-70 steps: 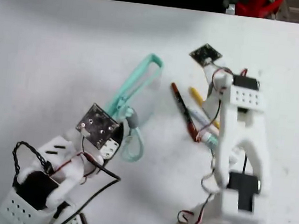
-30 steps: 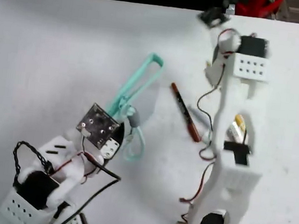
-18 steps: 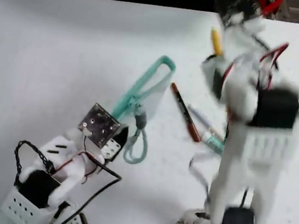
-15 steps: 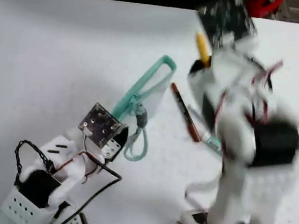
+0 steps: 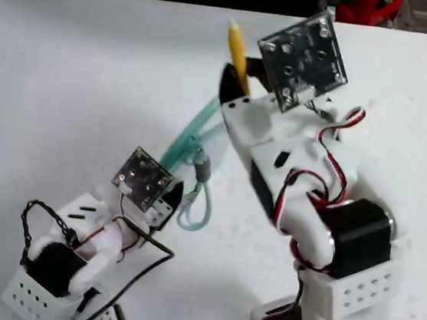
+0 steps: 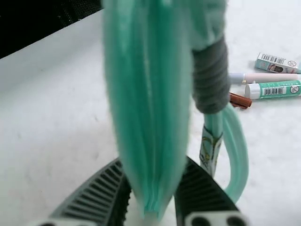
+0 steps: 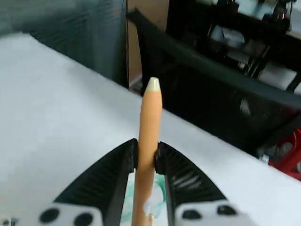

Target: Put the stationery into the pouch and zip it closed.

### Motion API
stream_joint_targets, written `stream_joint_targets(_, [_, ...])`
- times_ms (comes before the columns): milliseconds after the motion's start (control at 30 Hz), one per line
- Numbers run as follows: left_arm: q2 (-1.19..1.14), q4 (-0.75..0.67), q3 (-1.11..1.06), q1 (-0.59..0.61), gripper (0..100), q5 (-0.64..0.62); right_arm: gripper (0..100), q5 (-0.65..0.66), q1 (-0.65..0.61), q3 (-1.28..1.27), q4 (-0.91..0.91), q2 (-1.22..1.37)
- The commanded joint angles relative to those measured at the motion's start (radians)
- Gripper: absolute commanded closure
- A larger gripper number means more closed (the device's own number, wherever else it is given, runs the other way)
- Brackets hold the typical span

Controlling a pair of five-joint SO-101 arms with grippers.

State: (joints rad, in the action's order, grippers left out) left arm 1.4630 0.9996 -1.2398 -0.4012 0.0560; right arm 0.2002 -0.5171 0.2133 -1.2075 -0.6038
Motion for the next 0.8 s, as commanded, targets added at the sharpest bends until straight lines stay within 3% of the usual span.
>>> stream_joint_targets(0, [-0.001, -0.02, 0.006, -0.01, 88, 0.002, 98.1, -0.044, -0.007, -0.002, 0.189, -0.048])
stream_joint_targets(167, [-0.001, -0.021, 0.006, -0.007, 88, 0.002, 98.1, -0.147, -0.005, -0.038, 0.317, -0.022])
stream_joint_targets(333, [-0.001, -0.021, 0.006, -0.005, 88, 0.002, 98.1, -0.167, 0.024, -0.164, 0.435, 0.007])
stream_joint_targets(567, [0.001, -0.023, 0.006, -0.005, 88, 0.002, 98.1, -0.16, 0.038, -0.407, 0.438, -0.096])
stream_joint_targets(767, [0.001, -0.023, 0.006, -0.005, 88, 0.002, 98.1, -0.158, -0.036, -0.531, 0.335, -0.302])
